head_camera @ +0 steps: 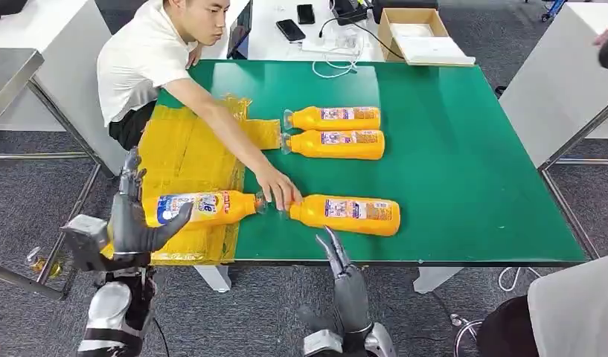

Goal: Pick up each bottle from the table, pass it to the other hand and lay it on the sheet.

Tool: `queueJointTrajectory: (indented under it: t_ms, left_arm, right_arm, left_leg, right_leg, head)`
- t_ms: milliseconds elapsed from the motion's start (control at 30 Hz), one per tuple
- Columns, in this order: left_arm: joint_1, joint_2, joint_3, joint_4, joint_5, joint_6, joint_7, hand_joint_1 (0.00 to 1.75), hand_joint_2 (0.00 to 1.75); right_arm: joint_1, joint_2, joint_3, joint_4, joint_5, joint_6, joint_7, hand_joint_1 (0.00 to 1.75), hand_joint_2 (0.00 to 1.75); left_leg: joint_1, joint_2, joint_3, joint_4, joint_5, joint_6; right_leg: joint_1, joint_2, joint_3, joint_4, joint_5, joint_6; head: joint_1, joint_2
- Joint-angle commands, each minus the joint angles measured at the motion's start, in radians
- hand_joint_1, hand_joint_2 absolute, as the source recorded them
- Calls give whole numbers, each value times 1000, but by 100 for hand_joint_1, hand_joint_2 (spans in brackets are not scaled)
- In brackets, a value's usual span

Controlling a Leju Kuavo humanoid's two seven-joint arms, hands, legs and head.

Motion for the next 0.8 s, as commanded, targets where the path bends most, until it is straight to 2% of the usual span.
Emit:
queueJointTrajectory:
  t_ms: [33,67,167,200,233,300,400,533,800]
  left_arm:
    - [178,-10,-41,-124,68,-38,66,0,175]
    - [172,-4,-63,-95,44,-31,78,0,175]
    - [132,-4,-112,-18,10,0,77,0,175]
    - [116,-3,-124,-1,10,5,73,0,175]
    - [82,2,-152,31,-11,11,72,0,175]
    - [57,-3,-163,53,-13,17,73,0,175]
    - [53,-1,-164,54,-6,17,79,0,175]
    - [-1,-7,-188,98,-11,23,89,0,175]
    - [-19,-11,-205,101,-36,39,75,0,175]
  right_arm:
    - [-45,-227,-258,54,330,70,264,0,175]
    - [-86,-247,-307,119,347,121,271,0,175]
    - [-221,-252,-382,338,354,155,224,0,175]
    - [-264,-252,-380,407,360,158,205,0,175]
    - [-349,-246,-373,523,351,237,186,0,175]
    - [-422,-232,-356,596,368,247,185,0,175]
    - [-440,-211,-363,619,352,245,175,0,175]
    - [-555,-162,-290,733,418,248,236,0,175]
    - [-567,-115,-258,761,435,192,213,0,175]
  left_leg:
    - [-2,0,4,-2,-1,1]
    - [-1,-1,5,-1,-2,1]
    - [-3,0,4,-2,0,1]
    - [-4,0,2,-2,0,1]
    - [-4,0,3,-2,0,1]
    - [-5,2,1,-1,1,2]
    - [-6,1,1,-1,3,4]
    - [-6,4,1,0,3,4]
    - [-5,1,2,-1,3,4]
  right_leg:
    - [-2,-1,5,-3,-1,0]
    - [-1,-2,6,-3,-1,0]
    - [-3,0,5,-3,0,0]
    - [-4,0,3,-3,1,0]
    - [-4,0,5,-4,2,0]
    - [-5,2,1,-3,4,2]
    - [-5,1,1,-3,5,4]
    - [-5,4,1,-2,5,4]
    - [-4,1,3,-2,4,4]
  head:
    - [0,0]
    - [0,0]
    - [0,0]
    - [0,0]
    - [0,0]
    - [0,0]
    - [0,0]
    - [0,0]
    - [0,0]
